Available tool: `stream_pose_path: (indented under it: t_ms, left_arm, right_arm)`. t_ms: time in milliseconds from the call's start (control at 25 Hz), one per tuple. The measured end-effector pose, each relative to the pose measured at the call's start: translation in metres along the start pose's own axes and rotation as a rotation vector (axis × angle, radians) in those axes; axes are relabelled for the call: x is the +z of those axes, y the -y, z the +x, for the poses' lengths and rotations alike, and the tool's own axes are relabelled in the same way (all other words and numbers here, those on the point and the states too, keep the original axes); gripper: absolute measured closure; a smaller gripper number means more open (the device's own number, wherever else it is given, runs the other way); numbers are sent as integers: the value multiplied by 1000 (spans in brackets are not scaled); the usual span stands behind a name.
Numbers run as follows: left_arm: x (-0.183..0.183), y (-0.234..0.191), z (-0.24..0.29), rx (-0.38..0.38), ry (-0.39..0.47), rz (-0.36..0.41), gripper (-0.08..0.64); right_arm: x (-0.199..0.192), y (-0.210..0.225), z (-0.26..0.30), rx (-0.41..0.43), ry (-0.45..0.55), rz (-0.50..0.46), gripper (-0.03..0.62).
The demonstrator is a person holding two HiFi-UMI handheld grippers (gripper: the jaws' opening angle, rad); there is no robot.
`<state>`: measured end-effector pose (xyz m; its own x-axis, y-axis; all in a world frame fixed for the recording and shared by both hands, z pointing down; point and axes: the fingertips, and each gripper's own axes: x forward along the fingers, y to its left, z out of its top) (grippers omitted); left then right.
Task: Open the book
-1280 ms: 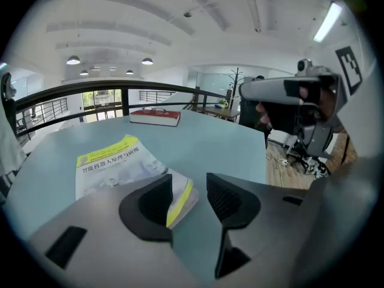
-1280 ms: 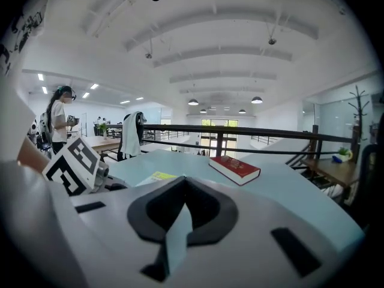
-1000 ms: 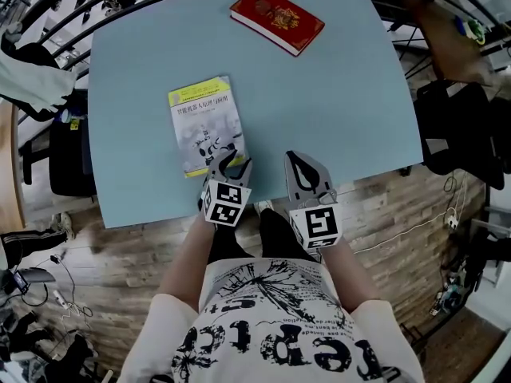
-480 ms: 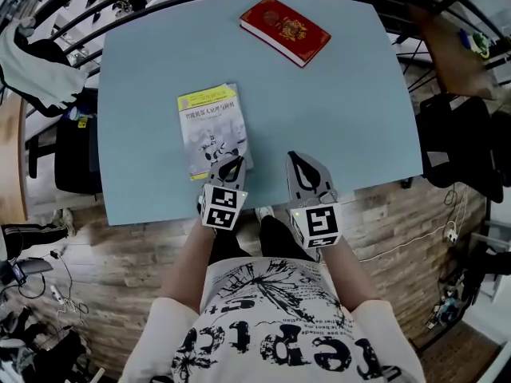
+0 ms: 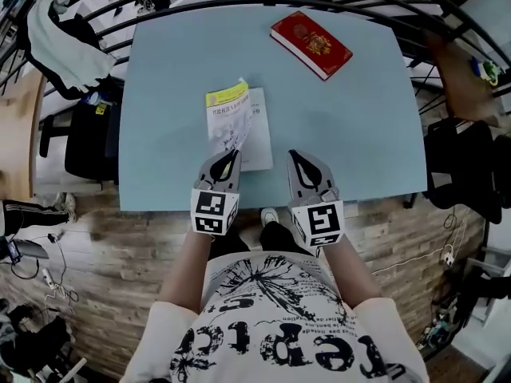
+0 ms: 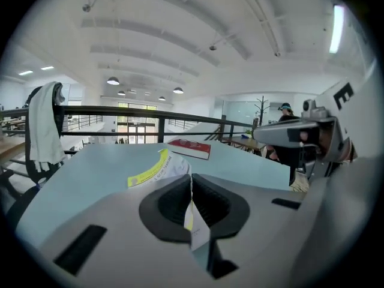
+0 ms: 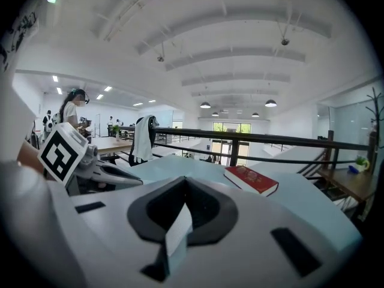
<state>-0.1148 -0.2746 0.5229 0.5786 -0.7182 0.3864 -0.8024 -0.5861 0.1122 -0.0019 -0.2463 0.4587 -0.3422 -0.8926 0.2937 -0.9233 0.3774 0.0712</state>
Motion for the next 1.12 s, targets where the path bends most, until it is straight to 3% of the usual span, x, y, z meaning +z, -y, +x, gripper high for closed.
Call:
stream_pose_path:
  t_ms: [240, 480, 680, 1120]
  left_arm:
    - [5, -51, -47, 91, 70, -57, 537]
    - [-12, -97, -83, 173, 54, -65, 537]
    - [-48, -136, -99, 253, -18, -130, 537]
    - [-131, -193, -101, 327, -201, -235, 535]
  right_arm:
    - [14, -41, 19, 61, 24, -14, 581]
    - [23, -83, 39, 115, 26, -25, 581]
    - [21, -109, 55, 143, 10, -30, 581]
    - [2, -142, 79, 166, -50, -27, 581]
